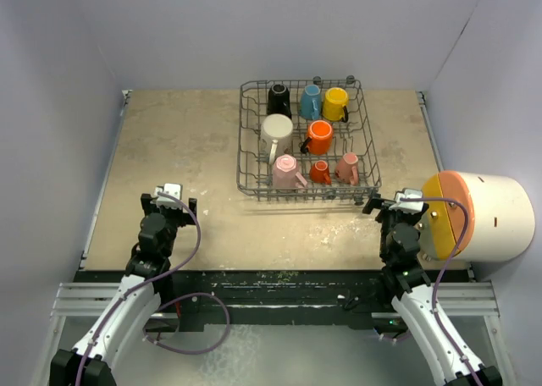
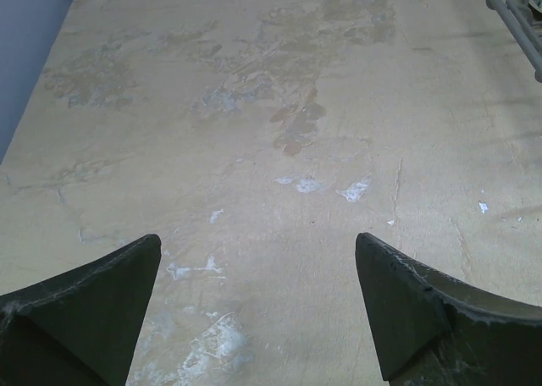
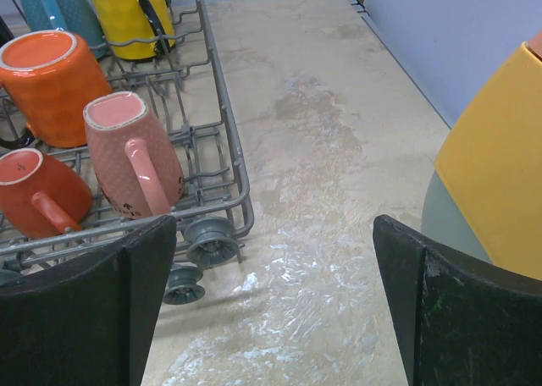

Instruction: Unload the cups from the dish rack

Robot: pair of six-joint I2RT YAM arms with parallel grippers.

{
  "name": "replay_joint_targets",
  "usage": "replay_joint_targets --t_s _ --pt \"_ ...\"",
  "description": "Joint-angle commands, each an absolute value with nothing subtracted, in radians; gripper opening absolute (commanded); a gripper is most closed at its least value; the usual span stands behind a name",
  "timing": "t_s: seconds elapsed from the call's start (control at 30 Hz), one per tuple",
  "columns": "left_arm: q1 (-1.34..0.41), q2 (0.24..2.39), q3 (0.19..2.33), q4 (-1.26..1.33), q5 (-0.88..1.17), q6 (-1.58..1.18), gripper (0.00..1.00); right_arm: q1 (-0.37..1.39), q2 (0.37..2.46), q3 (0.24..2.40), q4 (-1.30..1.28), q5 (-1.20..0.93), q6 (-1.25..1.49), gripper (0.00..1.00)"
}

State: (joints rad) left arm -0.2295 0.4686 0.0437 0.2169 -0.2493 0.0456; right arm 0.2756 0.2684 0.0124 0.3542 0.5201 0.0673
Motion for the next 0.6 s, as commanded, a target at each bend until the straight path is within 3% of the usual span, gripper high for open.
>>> replay_joint_targets --t_s 0.0,0.43,0.57 --pt "-0.232 0.450 0.048 0.248 -0.244 0.050 0.99 0.276 0.273 0.023 0.406 0.515 0.062 1.00" --pt "-0.232 0.464 0.057 0.251 -0.247 0.051 0.99 0.275 0.287 0.041 0.394 0.582 0.095 1.00" --pt "-0.231 0.498 0.206 0.105 -0.221 0.055 0.99 0.276 0.306 0.121 0.341 0.574 0.041 1.00"
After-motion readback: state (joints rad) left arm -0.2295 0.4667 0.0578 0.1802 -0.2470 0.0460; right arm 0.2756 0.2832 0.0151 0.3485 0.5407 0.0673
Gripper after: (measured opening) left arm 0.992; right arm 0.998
